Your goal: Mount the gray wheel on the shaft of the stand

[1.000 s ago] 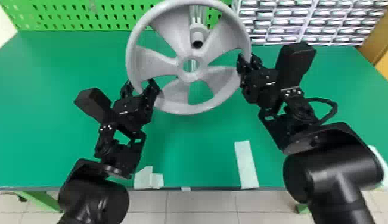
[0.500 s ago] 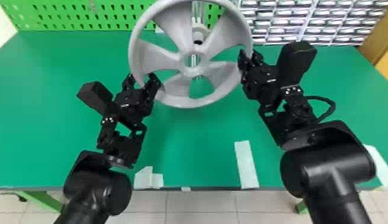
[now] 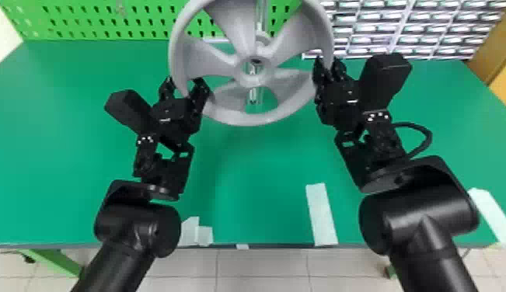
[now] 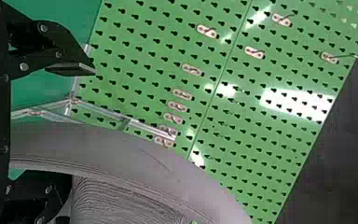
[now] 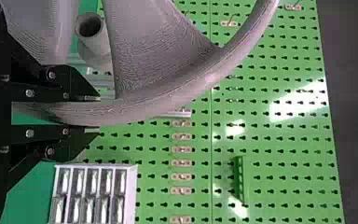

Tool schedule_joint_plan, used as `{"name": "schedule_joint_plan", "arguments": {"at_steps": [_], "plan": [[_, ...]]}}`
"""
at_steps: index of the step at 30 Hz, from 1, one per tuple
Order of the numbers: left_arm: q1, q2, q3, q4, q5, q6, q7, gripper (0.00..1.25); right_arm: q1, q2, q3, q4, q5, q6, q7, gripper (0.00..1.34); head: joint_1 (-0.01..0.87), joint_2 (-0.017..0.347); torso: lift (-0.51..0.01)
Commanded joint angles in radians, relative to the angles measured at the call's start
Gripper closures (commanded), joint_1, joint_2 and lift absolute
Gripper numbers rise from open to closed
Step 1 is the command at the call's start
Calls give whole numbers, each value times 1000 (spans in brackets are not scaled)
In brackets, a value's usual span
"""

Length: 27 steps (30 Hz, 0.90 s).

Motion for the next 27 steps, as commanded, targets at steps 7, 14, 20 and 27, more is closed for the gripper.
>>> {"name": "schedule_joint_plan", "arguments": {"at_steps": [7, 14, 20, 27], "plan": [[-49, -24, 4, 67, -24, -25, 0, 584, 0, -11, 33, 5, 0, -6, -82, 1217, 865, 52, -101], [-59, -38, 17, 99, -36, -27, 1, 585, -6, -16, 44, 20, -9, -6, -122, 1217, 865, 52, -101], [-84, -49, 9, 138, -45, -42, 1, 584, -12, -21, 58, 31, -12, -14, -154, 1217, 865, 52, -101], [-96, -72, 30, 164, -73, -54, 1, 582, -12, -22, 61, 42, -19, -20, -179, 1217, 865, 52, -101]]}}
